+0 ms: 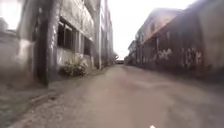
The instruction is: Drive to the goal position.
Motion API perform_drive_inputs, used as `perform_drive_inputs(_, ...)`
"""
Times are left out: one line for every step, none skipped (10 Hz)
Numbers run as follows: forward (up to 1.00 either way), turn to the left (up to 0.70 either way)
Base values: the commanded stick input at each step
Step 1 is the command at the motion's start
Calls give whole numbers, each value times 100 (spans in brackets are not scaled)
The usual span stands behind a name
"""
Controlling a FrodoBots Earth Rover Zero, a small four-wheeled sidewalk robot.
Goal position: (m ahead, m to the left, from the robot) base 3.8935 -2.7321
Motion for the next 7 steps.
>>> perform_drive_inputs(70,-6)
perform_drive_inputs(70,-29)
perform_drive_inputs(70,-35)
perform_drive_inputs(70,-31)
perform_drive_inputs(70,-8)
perform_drive_inputs(70,1)
perform_drive_inputs(70,0)
